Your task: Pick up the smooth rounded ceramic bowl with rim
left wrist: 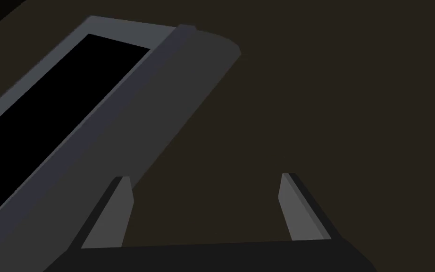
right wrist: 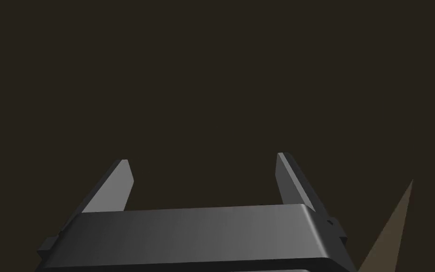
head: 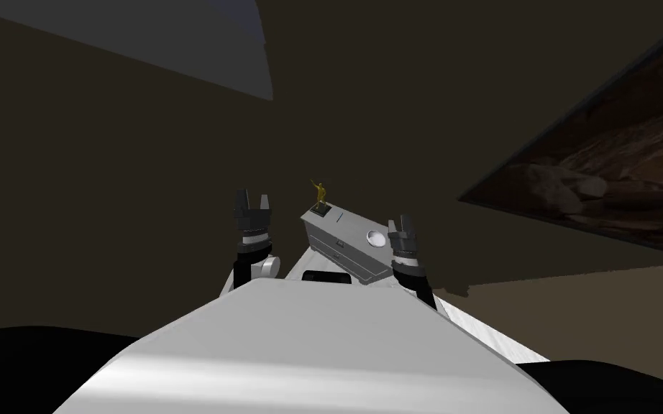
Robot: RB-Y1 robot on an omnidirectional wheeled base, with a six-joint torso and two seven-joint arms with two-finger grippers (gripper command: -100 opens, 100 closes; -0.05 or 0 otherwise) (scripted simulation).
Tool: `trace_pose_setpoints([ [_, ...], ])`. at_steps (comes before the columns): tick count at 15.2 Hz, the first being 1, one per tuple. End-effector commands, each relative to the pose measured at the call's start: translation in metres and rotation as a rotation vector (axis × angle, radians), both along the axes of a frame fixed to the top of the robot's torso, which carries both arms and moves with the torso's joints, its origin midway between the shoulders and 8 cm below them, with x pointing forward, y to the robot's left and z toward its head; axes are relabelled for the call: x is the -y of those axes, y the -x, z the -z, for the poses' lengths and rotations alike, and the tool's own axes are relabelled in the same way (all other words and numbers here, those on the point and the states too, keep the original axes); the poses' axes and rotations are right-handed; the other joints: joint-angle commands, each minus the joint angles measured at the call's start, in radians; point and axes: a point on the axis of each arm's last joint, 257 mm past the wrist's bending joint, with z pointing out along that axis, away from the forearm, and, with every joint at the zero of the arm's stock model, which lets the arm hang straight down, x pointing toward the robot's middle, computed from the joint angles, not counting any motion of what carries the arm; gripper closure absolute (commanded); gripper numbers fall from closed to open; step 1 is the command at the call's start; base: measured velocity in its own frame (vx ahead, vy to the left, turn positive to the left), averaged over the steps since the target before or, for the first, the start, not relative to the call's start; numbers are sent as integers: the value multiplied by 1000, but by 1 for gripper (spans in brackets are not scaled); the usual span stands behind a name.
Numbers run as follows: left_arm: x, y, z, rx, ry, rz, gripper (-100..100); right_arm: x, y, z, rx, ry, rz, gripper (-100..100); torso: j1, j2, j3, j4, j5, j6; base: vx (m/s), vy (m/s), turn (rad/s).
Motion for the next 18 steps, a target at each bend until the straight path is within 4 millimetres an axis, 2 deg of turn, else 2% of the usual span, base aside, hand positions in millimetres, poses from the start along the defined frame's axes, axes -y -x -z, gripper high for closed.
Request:
trace_pose_setpoints([
  [1, 0, 0, 0, 0, 0, 0, 0, 7, 1, 33, -104, 51, 11, -100, 0, 0, 0, 0, 0, 0, -31, -52, 430],
  [2, 0, 0, 0, 0, 0, 0, 0, 13, 3, 56, -176, 82, 24, -100, 0, 0, 0, 0, 0, -1, -45, -69, 503],
  [3, 0, 0, 0, 0, 0, 0, 0, 13, 4, 58, -184, 87, 22, -100, -1, 1, 0, 0, 0, -1, -48, -61, 432],
  [4, 0, 0, 0, 0, 0, 0, 0, 21, 10, 85, -269, 124, 33, -100, -1, 1, 0, 0, 0, 0, -50, -54, 521],
  [5, 0, 0, 0, 0, 0, 0, 0, 21, 10, 85, -269, 124, 33, -100, -1, 1, 1, 0, 0, -1, -48, -57, 440],
  [6, 0, 0, 0, 0, 0, 0, 0, 29, 17, 111, -351, 162, 44, -100, -1, 1, 0, 0, 0, 0, -46, -46, 494],
  [7, 0, 0, 0, 0, 0, 0, 0, 30, 19, 113, -357, 162, 46, -100, 0, 1, 0, 0, 0, -1, -42, -46, 434],
  [8, 0, 0, 0, 0, 0, 0, 0, 40, 30, 141, -448, 200, 58, -100, 0, 0, 0, 0, 0, 0, -50, -50, 461],
  [9, 0, 0, 0, 0, 0, 0, 0, 40, 30, 141, -448, 200, 58, -100, -1, 0, 0, 0, 0, -1, -57, -52, 460],
  [10, 0, 0, 0, 0, 0, 0, 0, 49, 41, 166, -530, 239, 68, -100, -1, 1, 0, 0, 0, 0, -69, -68, 457],
  [11, 0, 0, 0, 0, 0, 0, 0, 50, 45, 170, -543, 238, 71, -100, -2, 1, 1, 0, 0, 0, -65, -61, 517],
  [12, 0, 0, 0, 0, 0, 0, 0, 60, 57, 194, -623, 277, 80, -100, -2, 1, 1, 0, 0, -1, -64, -58, 550],
  [13, 0, 0, 0, 0, 0, 0, 0, 62, 63, 198, -639, 276, 83, -100, -2, 1, 1, 0, 0, -1, -61, -54, 457],
  [14, 0, 0, 0, 0, 0, 0, 0, 73, 79, 222, -726, 316, 92, -100, -2, 1, 1, 0, 0, 0, -67, -46, 477],
  [15, 0, 0, 0, 0, 0, 0, 0, 74, 84, 225, -738, 315, 94, -100, -2, 1, 1, 0, 0, -1, -67, -35, 552],
  [16, 0, 0, 0, 0, 0, 0, 0, 85, 103, 249, -827, 354, 103, -100, -1, 1, 1, 0, 0, -1, -78, -46, 513],
  [17, 0, 0, 0, 0, 0, 0, 0, 86, 108, 251, -838, 353, 104, -100, -1, 1, 1, 0, 0, 0, -79, -42, 538],
  [18, 0, 0, 0, 0, 0, 0, 0, 98, 131, 274, -929, 392, 112, -100, -1, 1, 1, 0, 0, -1, -83, -36, 590],
])
